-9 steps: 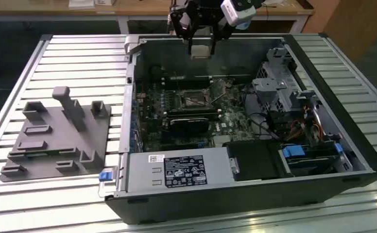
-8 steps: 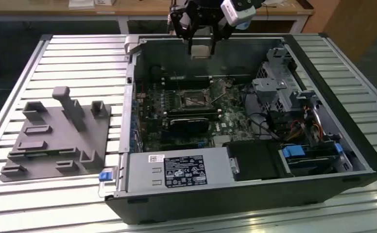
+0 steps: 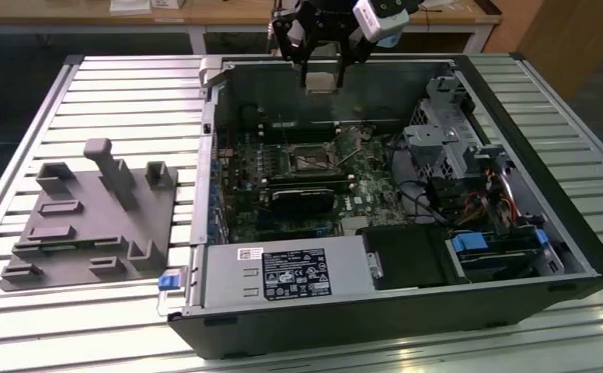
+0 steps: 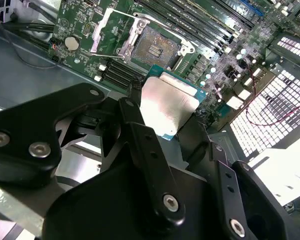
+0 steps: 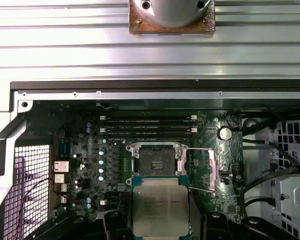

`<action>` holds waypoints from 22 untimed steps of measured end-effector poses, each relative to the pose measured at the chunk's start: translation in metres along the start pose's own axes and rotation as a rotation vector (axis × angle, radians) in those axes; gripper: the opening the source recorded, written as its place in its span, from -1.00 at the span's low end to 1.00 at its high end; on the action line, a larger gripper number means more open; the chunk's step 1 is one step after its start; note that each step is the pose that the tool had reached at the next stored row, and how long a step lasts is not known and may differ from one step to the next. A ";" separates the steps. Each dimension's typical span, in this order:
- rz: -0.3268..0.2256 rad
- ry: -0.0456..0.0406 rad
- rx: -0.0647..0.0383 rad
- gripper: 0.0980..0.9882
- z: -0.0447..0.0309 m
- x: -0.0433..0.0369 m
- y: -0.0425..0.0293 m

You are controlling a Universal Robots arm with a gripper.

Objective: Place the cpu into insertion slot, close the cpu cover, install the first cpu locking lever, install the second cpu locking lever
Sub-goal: 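Place the cpu into insertion slot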

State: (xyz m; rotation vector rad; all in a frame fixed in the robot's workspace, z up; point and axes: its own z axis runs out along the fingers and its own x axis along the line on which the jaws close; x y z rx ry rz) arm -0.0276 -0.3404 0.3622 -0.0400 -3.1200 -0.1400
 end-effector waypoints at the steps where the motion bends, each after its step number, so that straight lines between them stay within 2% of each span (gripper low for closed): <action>1: 0.000 0.0000 0.000 0.00 0.0000 0.0000 0.0000; 4: 0.000 -0.0001 0.000 0.00 0.0004 0.0000 0.0000; 7: 0.000 -0.0007 0.000 0.00 0.0039 -0.0001 -0.0003; 22: -0.001 -0.0080 0.008 0.00 0.0310 -0.0006 -0.0019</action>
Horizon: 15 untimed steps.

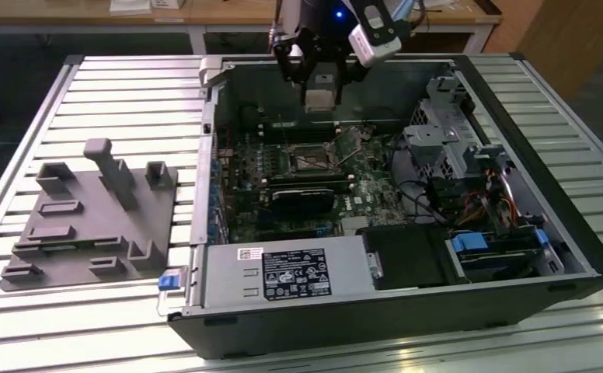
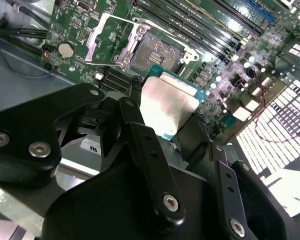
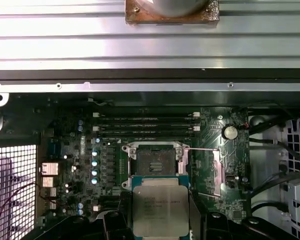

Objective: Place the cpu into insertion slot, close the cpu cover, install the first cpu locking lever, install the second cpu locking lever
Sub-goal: 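Place the cpu into insertion slot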

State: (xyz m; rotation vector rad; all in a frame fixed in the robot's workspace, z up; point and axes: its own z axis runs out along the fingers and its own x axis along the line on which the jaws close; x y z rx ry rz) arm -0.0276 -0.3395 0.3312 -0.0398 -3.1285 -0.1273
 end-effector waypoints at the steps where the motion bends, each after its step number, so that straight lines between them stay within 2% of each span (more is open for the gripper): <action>1: 0.000 -0.0004 0.001 0.00 0.0019 0.0000 0.0000; 9: 0.000 -0.0026 0.009 0.00 0.0164 -0.0002 -0.0003; 15: 0.017 -0.0049 0.019 0.00 0.0230 -0.0002 0.0003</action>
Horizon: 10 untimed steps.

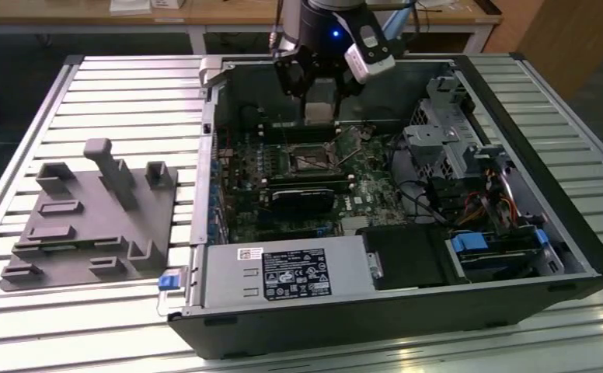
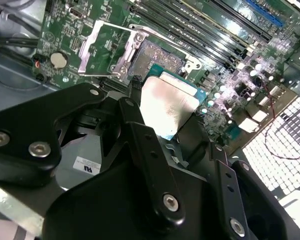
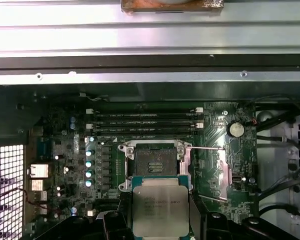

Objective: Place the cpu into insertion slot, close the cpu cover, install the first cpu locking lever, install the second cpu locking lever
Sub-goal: 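Place the cpu into insertion slot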

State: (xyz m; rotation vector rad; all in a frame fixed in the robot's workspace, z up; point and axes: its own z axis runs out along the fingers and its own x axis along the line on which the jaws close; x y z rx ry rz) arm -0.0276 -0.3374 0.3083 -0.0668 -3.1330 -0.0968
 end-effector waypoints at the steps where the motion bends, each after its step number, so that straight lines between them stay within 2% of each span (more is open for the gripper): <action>1: 0.010 -0.0010 0.001 0.00 0.0010 0.0000 0.0000; 10: 0.150 -0.0150 0.010 0.00 0.0056 -0.0001 -0.0003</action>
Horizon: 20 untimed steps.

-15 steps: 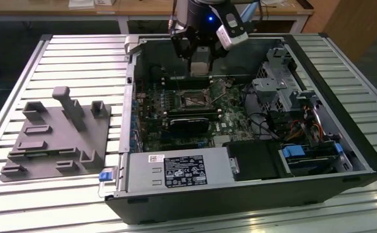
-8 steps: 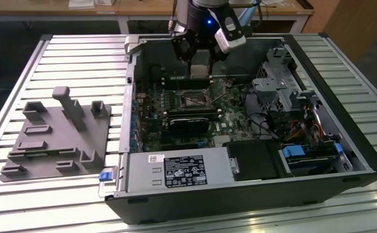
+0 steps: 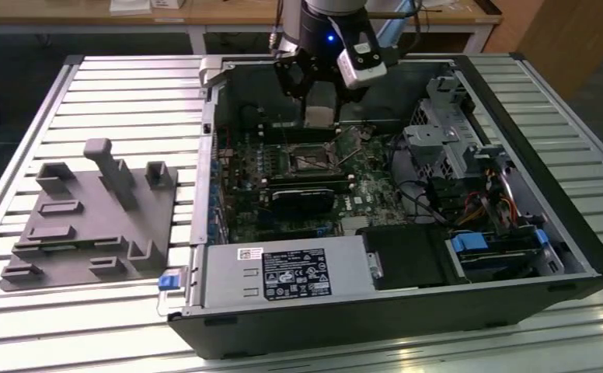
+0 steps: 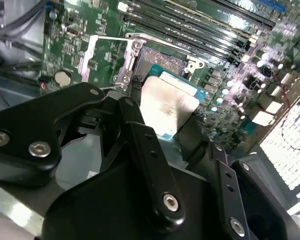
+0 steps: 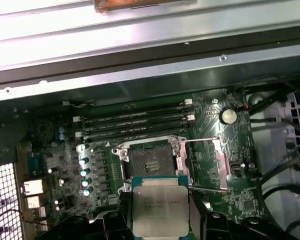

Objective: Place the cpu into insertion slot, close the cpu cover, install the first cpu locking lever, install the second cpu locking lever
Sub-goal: 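Place the cpu into insertion slot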

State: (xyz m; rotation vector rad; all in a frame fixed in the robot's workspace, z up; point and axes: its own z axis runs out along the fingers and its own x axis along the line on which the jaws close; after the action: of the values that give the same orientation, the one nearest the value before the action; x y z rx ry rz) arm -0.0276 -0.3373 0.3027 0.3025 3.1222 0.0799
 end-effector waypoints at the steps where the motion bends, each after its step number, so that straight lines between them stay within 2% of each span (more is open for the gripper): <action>1: 0.015 -0.0016 0.001 0.00 0.0002 0.0000 0.0000; 20: 0.324 -0.0226 0.014 0.00 0.0016 0.0000 -0.0001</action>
State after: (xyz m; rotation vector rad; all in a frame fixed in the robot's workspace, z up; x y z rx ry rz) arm -0.0276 -0.3373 0.3011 0.8001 3.0204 0.0548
